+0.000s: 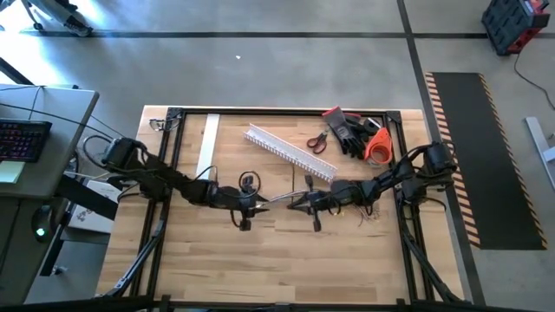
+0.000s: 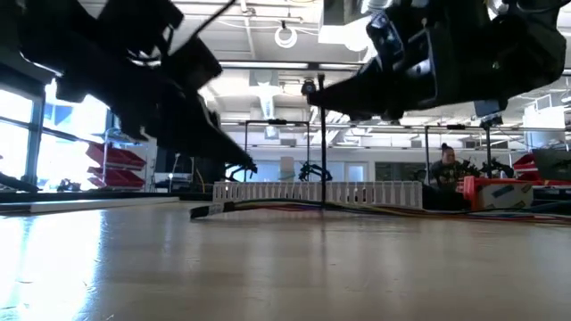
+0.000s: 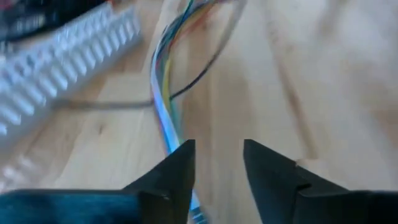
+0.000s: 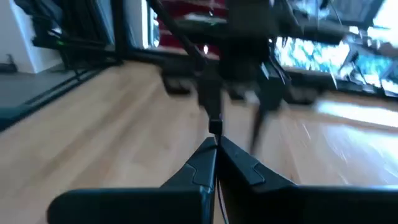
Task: Ziptie cables
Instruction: Wrap the black zip tie on the cable wires
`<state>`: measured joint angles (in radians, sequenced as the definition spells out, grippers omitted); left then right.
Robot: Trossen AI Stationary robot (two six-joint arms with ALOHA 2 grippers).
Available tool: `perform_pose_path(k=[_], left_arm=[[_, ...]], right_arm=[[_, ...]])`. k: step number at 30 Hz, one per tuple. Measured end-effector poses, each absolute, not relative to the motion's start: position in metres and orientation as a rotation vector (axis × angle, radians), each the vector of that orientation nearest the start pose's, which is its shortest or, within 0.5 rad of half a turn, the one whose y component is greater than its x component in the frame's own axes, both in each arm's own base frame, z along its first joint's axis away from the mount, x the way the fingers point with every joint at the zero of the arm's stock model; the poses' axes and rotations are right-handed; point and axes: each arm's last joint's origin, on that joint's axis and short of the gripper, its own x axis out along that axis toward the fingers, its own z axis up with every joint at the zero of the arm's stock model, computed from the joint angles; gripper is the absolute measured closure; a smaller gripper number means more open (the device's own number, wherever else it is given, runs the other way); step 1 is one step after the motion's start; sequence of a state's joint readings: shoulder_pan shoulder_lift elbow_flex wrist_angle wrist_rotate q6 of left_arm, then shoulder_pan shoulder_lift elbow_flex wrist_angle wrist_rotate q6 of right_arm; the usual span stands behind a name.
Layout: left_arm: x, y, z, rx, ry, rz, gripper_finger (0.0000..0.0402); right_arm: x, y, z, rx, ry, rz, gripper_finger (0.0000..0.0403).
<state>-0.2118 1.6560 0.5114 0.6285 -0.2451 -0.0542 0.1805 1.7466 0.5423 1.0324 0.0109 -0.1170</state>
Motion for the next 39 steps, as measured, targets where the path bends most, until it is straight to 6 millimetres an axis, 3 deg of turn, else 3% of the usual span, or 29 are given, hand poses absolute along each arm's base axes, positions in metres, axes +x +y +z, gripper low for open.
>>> perform_pose_path(k=[6, 11, 15, 20, 22, 31, 39], left_arm=[[0.280, -0.042, 0.099, -0.018, 0.585, 0.073, 0.0217], [0.281, -0.041, 0.085, -0.085, 0.632, 0.006, 0.0214], [0.281, -0.041, 0.080, -0.094, 0.643, 0.014, 0.0255], [0.279, -0.047, 0.080, -0.064, 0.668, 0.006, 0.0363], [0.277, -0.052, 0.079, -0.044, 0.684, -0.005, 0.0390], [0.262, -0.095, 0.076, 0.022, 0.725, -0.141, 0.0397], [0.241, -0.138, 0.076, 0.053, 0.737, -0.284, 0.0397]], right_arm=[[0.303, 0.068, 0.145, -0.182, 0.149, 0.152, 0.0403], [0.301, 0.074, 0.141, -0.168, 0.192, 0.144, 0.0403], [0.300, 0.079, 0.139, -0.133, 0.209, 0.155, 0.0403], [0.298, 0.088, 0.139, -0.078, 0.212, 0.172, 0.0403], [0.299, 0.095, 0.141, -0.060, 0.217, 0.174, 0.0403], [0.318, 0.137, 0.145, -0.068, 0.233, 0.270, 0.0403], [0.312, 0.165, 0.117, -0.154, 0.306, 0.366, 0.0403]])
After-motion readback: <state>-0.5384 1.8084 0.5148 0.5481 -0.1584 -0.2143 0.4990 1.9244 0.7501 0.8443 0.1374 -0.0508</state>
